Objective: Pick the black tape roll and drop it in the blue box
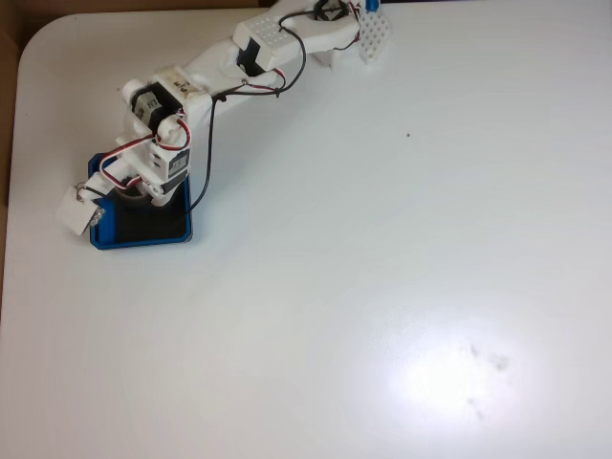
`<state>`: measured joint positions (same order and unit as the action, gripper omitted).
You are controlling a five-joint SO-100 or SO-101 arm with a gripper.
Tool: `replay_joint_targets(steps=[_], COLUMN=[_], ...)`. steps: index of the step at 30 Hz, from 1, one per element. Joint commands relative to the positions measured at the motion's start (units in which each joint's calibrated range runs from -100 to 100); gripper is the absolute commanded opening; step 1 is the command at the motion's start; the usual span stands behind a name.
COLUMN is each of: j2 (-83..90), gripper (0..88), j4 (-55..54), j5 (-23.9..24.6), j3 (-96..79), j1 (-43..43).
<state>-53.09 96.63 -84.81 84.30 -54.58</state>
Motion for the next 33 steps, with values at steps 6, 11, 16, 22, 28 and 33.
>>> replay_joint_targets(steps=[6,11,16,22,28,33], j2=[1.3,1.3,1.3,1.4,1.8,5.0], gripper=[3.4,6.5,10.4,15.8,15.7,15.0], j4=[-3.2,-4.1,-4.1,-4.1,-3.5,-3.2], j5=[0.1,0.1,0.1,0.1,0.0,-0.1], j3=[4.4,4.3,4.2,4.0,4.0,3.7], j1=[-0.5,-0.4,-0.4,-0.4,-0.5,-0.2])
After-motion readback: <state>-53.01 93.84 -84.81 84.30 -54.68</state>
